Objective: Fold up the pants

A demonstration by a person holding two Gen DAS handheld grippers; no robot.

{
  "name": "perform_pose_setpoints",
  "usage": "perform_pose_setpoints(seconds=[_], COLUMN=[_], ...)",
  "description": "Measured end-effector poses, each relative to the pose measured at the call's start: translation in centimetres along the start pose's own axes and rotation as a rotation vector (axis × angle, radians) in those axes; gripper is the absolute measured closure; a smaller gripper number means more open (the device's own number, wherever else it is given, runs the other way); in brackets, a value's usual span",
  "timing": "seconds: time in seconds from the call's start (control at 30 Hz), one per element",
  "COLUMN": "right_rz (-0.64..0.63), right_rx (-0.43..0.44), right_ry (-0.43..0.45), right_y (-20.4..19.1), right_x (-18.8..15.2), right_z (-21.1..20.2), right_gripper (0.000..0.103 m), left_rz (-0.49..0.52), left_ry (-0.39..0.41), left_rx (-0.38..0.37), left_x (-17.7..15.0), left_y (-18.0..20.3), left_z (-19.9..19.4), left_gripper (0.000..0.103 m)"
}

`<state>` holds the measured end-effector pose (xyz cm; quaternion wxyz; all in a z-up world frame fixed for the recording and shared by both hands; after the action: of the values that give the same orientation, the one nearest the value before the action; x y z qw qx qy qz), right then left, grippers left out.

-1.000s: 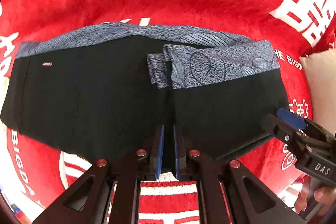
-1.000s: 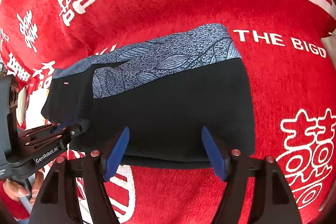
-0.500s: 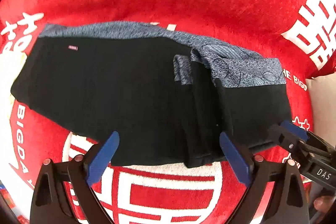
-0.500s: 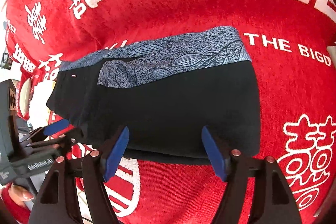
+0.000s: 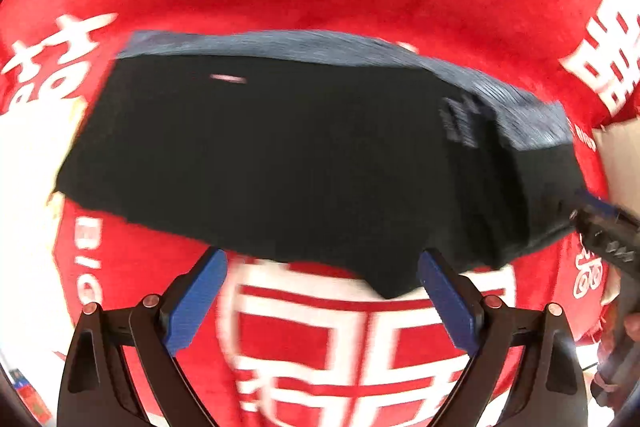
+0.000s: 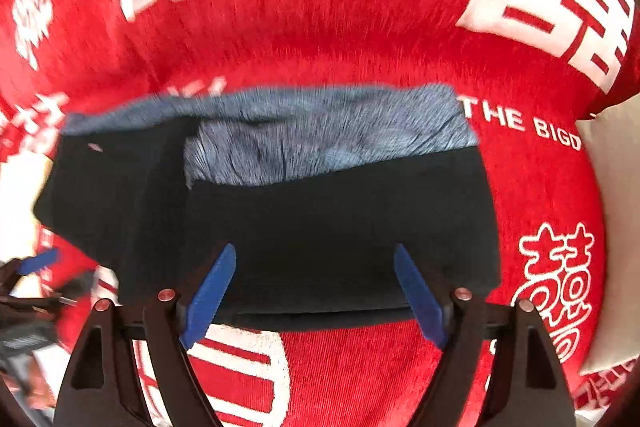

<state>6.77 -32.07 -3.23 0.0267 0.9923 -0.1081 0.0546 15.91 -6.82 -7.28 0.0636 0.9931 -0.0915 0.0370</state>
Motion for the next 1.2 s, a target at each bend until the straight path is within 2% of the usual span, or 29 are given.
perform_pose_setpoints(seconds=[0.1,0.17,0.2,0.3,0.5,0.57,0.6,0.7,0.8,0.9,1.0,1.2], right_rz=[0.029,0.038,0.039,0.033,0.034,0.029,0.012,-0.074,-0.16,-0.165,-0.181,-0.203], right_rx=[-0.026,-0.021,-0.021,-0.057,-0.052,-0.091,-0.117,-0.116,-0.1,-0.07,-0.093,-0.083], right_ry=[-0.06,-0.029,-0.029,-0.05,-0.136,-0.138,-0.118,-0.041,-0.058,-0.124,-0.094,-0.086], right_y=[-0.1,-0.1,-0.1,-0.1,0.1,-0.5,-1.3,-4.2,-6.8,-7.7,-8.2,-8.4], right_x=[-0.6,-0.7,-0.7,-0.5,0.7,1.3,1.4,1.8,1.6,0.7,0.5,0.8], right_z=[2.5,2.5,2.6,3.2,3.9,3.4,2.7,1.4,2.1,4.4,4.6,4.8], right_gripper=[0.017,0.012,0.011,0.001,0.001,0.0,0.0,0.0,0.0,0.001,0.0,0.0], left_rz=[-0.073,-0.112,-0.123,-0.168,-0.266,-0.312,-0.342,-0.384,-0.411,-0.44,-0.479,-0.518], left_ry=[0.003,0.004,0.003,0.01,0.067,0.08,0.091,0.123,0.163,0.186,0.204,0.226], left_rx=[-0.011,0.001,0.004,0.013,-0.004,-0.037,-0.054,-0.142,-0.231,-0.291,-0.377,-0.445], left_x=[-0.3,-0.5,-0.7,-1.1,-1.6,-1.7,-1.8,-2.0,-1.6,-1.2,-0.7,-0.3], left_y=[-4.1,-6.6,-7.4,-10.3,-13.5,-14.8,-15.6,-16.7,-17.4,-18.0,-18.2,-18.9], left_z=[-0.2,0.0,0.1,0.4,0.0,0.2,0.2,0.0,0.2,1.0,1.8,2.9], left_gripper=[0.006,0.006,0.006,0.006,0.006,0.006,0.006,0.006,0.006,0.006,0.006,0.006])
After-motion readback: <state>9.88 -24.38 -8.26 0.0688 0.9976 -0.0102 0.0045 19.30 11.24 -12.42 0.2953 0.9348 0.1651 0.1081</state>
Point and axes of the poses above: each gripper's, at about its wrist camera, not at the fingertips, and z roughly the way its jaws point, y to its right, x to its top, the point moved 2 cm from there along z, roughly the way its jaws point, and after that the axes turned 3 degrees about -y, right-handed, at the moved point
